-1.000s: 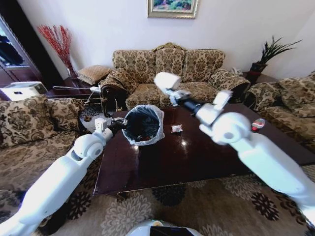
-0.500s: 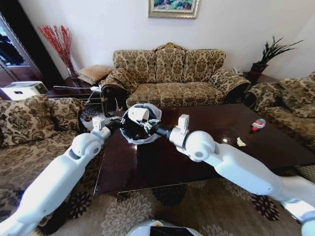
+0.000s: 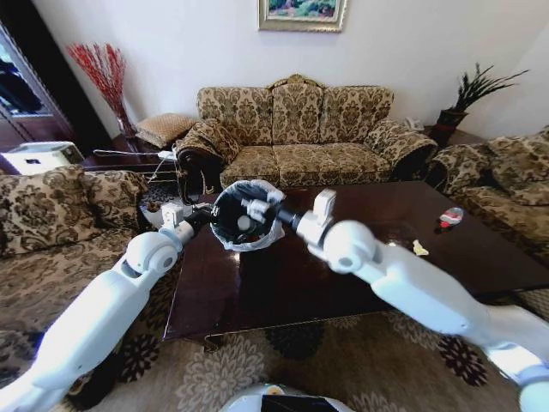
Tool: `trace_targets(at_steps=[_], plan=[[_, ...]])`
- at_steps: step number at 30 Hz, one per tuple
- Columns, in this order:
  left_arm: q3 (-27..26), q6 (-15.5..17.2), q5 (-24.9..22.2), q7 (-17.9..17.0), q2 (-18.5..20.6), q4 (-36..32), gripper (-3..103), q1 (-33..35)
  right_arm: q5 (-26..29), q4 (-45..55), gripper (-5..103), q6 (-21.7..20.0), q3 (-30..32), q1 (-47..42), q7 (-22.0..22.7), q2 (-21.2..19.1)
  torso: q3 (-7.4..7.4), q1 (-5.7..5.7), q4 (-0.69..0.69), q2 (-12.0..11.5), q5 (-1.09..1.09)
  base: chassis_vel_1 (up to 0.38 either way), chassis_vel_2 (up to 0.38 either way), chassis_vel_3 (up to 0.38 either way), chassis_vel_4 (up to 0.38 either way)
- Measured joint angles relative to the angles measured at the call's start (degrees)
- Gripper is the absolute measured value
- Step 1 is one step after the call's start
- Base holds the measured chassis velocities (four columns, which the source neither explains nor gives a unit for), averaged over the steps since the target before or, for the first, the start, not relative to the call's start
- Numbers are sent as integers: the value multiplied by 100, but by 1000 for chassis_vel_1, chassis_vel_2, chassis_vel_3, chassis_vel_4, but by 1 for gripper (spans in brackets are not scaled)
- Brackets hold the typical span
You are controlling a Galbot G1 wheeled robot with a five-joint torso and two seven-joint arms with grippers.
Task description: Move to the front of the table and place the trash on the table into the trash bin.
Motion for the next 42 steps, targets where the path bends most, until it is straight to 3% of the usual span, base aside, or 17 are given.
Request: trace_targets(at_steps=[5,7,11,14,15,19,22,26,31,35,39,40,42], plan=[[-48,-16,140,-71,-34,107,2,-43,-159,-381,92,122,494,-252,145,-293,0,0,-3,0,1,0,0,0,0],[-110,-17,235,-152,-100,144,2,-94,-610,-1115,99,318,659,-893,178,-391,0,0,-3,0,2,0,0,0,0],[-158,-17,261,-187,-112,133,2,-107,-940,-1696,100,441,633,-1186,91,-177,0,0,-5,0,2,0,0,0,0],[-205,-17,280,-188,-66,51,2,-77,-1368,-2890,100,617,517,-1224,-52,595,0,0,-2,0,1,0,0,0,0],[-205,-17,280,-188,-66,51,2,-77,-1368,-2890,100,617,517,-1224,-52,595,0,0,-2,0,1,0,0,0,0],[-273,-17,267,-151,-22,-58,2,-21,-1876,-4356,100,674,460,-1012,-85,1528,1,1,4,-1,-2,0,0,0,0],[-302,-17,249,-141,-5,-97,2,10,-1948,-4804,100,664,478,-992,-41,1815,1,1,-1,0,-1,0,0,0,0],[-325,-20,234,-118,13,-146,2,49,-2036,-5222,100,653,530,-1064,101,2053,0,0,-3,0,0,0,0,0,0],[-338,-35,230,-104,-12,-167,2,89,-1924,-5331,100,560,611,-1234,390,2087,0,0,-2,0,0,0,0,0,0],[-338,-41,234,-101,-58,-164,2,90,-1847,-5415,100,557,648,-1272,378,2095,0,0,-3,0,1,0,0,0,0],[-337,-106,244,11,-106,-175,2,108,-1794,-5764,100,612,756,-1226,71,2165,0,0,-2,0,2,0,0,0,0],[-347,-123,244,55,-107,-261,2,153,-1843,-6113,103,686,797,-1100,-281,2238,0,0,-1,0,1,0,0,0,0],[-348,-125,244,56,-128,-276,2,151,-1884,-6353,97,716,804,-1009,-405,2326,0,-1,-1,0,1,0,0,0,0]])
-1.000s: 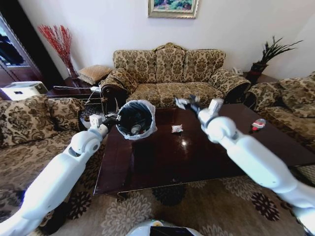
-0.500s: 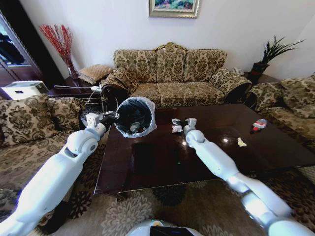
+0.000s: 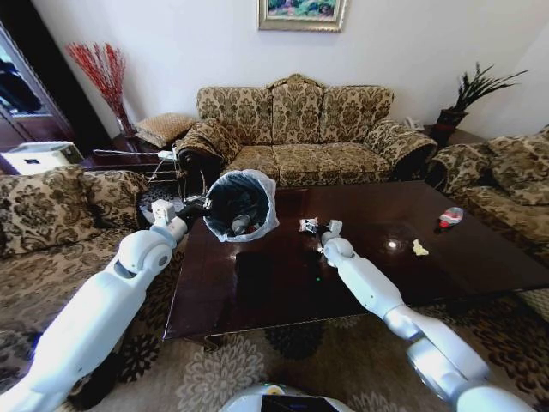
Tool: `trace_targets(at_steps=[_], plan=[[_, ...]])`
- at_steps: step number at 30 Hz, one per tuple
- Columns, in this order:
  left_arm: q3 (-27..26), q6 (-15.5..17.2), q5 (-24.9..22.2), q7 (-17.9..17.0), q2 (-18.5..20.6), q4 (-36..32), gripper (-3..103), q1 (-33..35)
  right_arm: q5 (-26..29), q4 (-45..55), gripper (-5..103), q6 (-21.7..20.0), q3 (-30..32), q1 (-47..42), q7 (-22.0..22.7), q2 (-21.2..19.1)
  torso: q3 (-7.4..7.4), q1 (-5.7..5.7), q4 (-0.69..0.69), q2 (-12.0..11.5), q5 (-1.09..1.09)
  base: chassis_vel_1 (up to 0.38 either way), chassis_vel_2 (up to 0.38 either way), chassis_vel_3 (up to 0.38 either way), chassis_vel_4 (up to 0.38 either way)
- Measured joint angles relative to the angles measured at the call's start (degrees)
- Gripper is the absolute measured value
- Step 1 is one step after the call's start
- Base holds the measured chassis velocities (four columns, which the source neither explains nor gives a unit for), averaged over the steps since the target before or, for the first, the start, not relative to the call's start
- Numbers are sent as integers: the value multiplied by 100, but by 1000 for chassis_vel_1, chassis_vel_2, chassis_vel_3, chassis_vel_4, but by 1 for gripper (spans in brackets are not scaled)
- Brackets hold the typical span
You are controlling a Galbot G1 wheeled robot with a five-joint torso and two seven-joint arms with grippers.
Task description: Move to the front of the table and place the trash on the table into the trash bin.
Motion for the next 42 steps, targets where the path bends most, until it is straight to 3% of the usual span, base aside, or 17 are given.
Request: trace_targets(at_steps=[4,7,9,11,12,15,16,17,19,22,24,27,33,35,39,42], plan=[[0,0,4,-4,-27,-5,2,-5,-56,-200,88,9,-3,68,-111,80,0,0,1,0,0,0,0,0,0],[-11,0,6,-7,-35,-16,2,9,-97,-373,72,9,-25,120,-186,157,0,1,1,0,0,0,0,0,0],[-16,-1,7,-7,-35,-17,2,9,-105,-391,72,8,-31,121,-196,162,0,0,0,0,0,0,0,0,0],[-19,-3,8,-8,-36,-17,2,4,-119,-408,61,0,-51,115,-200,162,0,0,0,0,-1,0,0,0,0],[-19,-3,8,-8,-36,-17,2,4,-119,-408,61,0,-51,115,-200,162,0,0,0,0,-1,0,0,0,0],[-19,-4,7,-9,-25,-20,2,-9,-137,-410,45,-1,-64,98,-201,148,0,0,0,0,0,0,0,0,0],[-19,-4,7,-10,-22,-22,2,-9,-137,-405,45,-1,-65,93,-201,142,0,0,-1,0,-1,0,0,0,0],[-20,-4,6,-10,-19,-29,2,-8,-137,-394,34,-1,-66,85,-198,139,0,0,-1,0,-1,0,0,0,0],[-25,-4,5,-10,-15,-38,2,-2,-137,-383,34,2,-67,76,-191,134,0,0,-1,0,0,0,0,0,0],[-32,-4,4,-12,-4,-55,2,19,-151,-309,18,27,-66,43,-131,110,0,0,0,0,-1,0,0,0,0],[-32,-4,4,-12,-3,-57,2,22,-163,-266,18,36,-66,34,-103,95,0,0,0,0,0,0,0,0,0],[-30,-11,4,-12,-8,-62,2,23,-302,675,3,72,-72,-114,285,-199,1,1,-1,0,1,0,0,0,0],[77,-15,20,-6,-42,-35,2,18,-530,2324,0,136,-178,11,675,-759,0,0,-2,0,1,0,0,0,0],[149,-15,42,-2,-63,5,2,7,-177,3256,0,27,-272,429,810,-998,0,0,-2,0,-1,0,0,0,0],[218,-15,64,-2,-77,48,2,-4,381,4043,0,-126,-418,954,782,-1130,0,0,1,0,-3,0,0,0,0],[273,-31,201,-5,-80,111,2,-1,1418,4944,0,-463,-660,1494,682,-1164,0,0,1,0,-3,0,0,0,0]])
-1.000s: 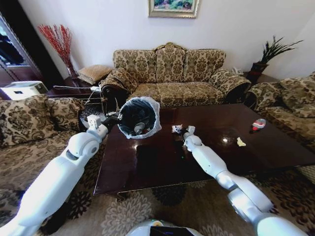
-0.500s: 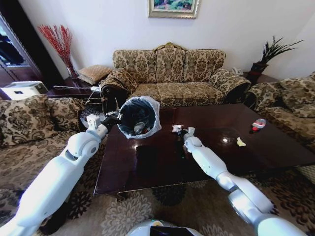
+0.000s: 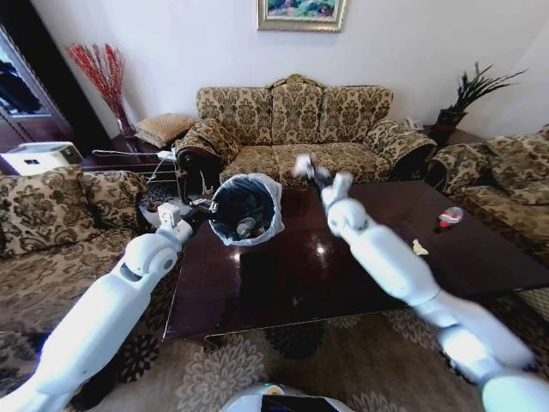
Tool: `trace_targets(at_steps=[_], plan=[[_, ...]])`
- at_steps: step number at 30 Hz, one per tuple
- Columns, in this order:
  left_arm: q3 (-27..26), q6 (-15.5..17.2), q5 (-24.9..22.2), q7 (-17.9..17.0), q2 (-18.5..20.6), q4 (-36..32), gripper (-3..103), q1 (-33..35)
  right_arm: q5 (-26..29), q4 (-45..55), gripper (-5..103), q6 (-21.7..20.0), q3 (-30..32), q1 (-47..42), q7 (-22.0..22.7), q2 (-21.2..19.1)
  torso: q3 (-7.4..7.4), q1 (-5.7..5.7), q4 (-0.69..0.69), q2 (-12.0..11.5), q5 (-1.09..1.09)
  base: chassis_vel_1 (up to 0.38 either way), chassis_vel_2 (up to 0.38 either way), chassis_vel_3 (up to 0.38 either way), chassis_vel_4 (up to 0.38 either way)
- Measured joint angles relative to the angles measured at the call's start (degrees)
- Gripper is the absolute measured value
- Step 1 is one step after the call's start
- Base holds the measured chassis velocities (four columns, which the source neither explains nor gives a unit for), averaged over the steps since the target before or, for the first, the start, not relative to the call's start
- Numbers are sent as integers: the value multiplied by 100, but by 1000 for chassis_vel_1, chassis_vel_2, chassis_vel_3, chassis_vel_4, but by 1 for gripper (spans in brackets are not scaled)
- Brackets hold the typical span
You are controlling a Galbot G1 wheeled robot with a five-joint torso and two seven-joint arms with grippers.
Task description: Move to the front of the table and place the trash on the table into the trash bin.
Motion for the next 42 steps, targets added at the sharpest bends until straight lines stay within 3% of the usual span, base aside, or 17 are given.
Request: trace_targets(at_steps=[1,4,7,11,15,21,26,28,29,32,35,36,39,42], plan=[[0,0,0,0,0,0,2,0,0,0,0,0,0,0,0,0,0,0,0,0,0,0,0,0,0],[4,-1,25,3,9,6,2,5,987,878,0,-312,-319,248,140,1,0,0,-1,0,1,0,0,0,0],[-16,-1,23,3,25,6,2,2,1223,1207,0,-495,-482,210,286,-84,0,0,0,0,2,0,0,0,0],[-61,-2,21,-2,27,6,2,21,1297,1474,0,-665,-628,5,305,-476,0,0,-1,0,5,0,0,0,0],[-76,-1,19,-1,-6,26,2,49,1349,1578,0,-779,-706,-143,9,-1000,0,0,-7,0,5,0,0,0,0],[-34,5,17,-1,-44,49,2,1,1281,1628,-1,-814,-909,-149,-52,-943,0,0,-1,0,3,0,0,0,0],[-58,26,17,-10,-57,41,2,9,1076,1535,20,-907,-1102,-45,-53,-661,0,0,1,0,2,0,0,0,0],[-66,28,16,-10,-52,34,2,10,1010,1501,20,-905,-1109,-30,-53,-634,0,0,-1,0,2,0,0,0,0],[-72,30,13,-10,-47,34,2,8,992,1486,31,-905,-1110,-19,-47,-618,0,0,-2,0,3,0,0,0,0],[-84,32,5,-10,-36,33,2,-2,976,1479,36,-888,-1112,-2,-27,-607,0,1,-2,0,2,0,0,0,0],[-105,33,1,-21,-37,39,2,-12,922,1479,52,-741,-1055,15,7,-585,0,0,-2,0,3,0,0,0,0],[-112,33,0,-24,-42,44,2,-11,882,1478,52,-684,-998,21,47,-581,0,0,-1,0,3,0,0,0,0],[-142,35,1,-78,-52,66,2,-11,735,1474,63,-540,-784,33,217,-672,0,1,0,0,3,0,0,0,0],[-171,141,8,-345,-54,74,2,-25,492,1422,75,-424,-534,-16,361,-980,0,1,-1,0,3,0,0,0,0]])
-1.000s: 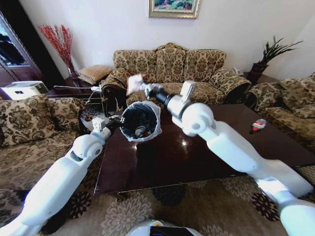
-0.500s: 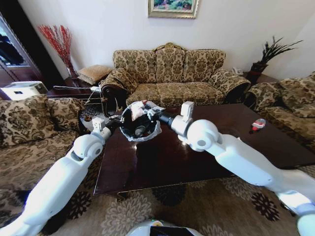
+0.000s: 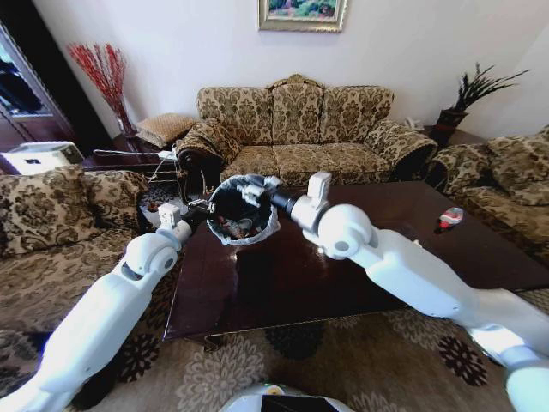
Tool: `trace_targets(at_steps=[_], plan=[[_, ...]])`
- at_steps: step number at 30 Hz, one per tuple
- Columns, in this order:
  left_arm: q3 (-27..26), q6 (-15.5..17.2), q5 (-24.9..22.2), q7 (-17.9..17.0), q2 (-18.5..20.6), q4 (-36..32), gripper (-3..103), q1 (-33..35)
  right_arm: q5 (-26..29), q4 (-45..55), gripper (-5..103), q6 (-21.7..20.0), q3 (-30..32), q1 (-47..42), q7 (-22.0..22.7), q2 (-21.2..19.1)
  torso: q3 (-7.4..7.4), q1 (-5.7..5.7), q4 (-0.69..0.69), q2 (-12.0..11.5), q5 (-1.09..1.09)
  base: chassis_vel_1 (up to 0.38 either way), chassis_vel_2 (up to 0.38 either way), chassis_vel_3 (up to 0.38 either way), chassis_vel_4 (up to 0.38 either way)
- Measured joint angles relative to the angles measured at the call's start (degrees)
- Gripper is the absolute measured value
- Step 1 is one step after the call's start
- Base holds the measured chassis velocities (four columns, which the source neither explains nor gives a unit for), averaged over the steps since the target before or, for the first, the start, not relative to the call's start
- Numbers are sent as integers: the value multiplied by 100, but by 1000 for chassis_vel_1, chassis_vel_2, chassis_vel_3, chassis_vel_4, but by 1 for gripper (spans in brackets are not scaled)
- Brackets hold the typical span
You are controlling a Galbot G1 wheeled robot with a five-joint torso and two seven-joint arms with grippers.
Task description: Move to the front of the table and place the trash on the table into the trash bin.
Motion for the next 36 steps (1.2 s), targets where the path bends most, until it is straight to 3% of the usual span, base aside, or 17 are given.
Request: trace_targets(at_steps=[5,7,9,12,20,27,36], plan=[[-224,104,10,-252,41,-64,2,65,-488,-169,96,-39,620,-438,150,-663,0,0,-1,0,2,0,0,0,0],[-302,108,-3,-274,42,-104,2,109,-661,-237,99,-108,892,-716,158,-832,0,0,0,0,1,0,0,0,0],[-370,117,-30,-289,43,-158,2,163,-838,-295,100,-176,1199,-1055,172,-954,0,0,1,0,0,0,0,0,0],[-435,164,-82,-311,52,-282,2,242,-1308,-439,100,-262,2144,-2275,145,-1144,0,0,-4,0,5,0,0,0,0],[-427,174,-112,-457,26,-433,2,348,-1933,-511,100,-271,3299,-3790,5,-1010,0,-1,2,0,0,-8,-4,13,5],[-356,174,-127,-462,95,-563,2,383,-2101,-551,100,-273,3556,-4178,-1,-852,0,-1,1,0,-1,-81,-70,87,73],[-399,174,-207,-471,137,-661,2,449,-2200,-702,100,-227,3368,-4062,17,-683,1,0,-3,0,0,-214,-220,212,222]])
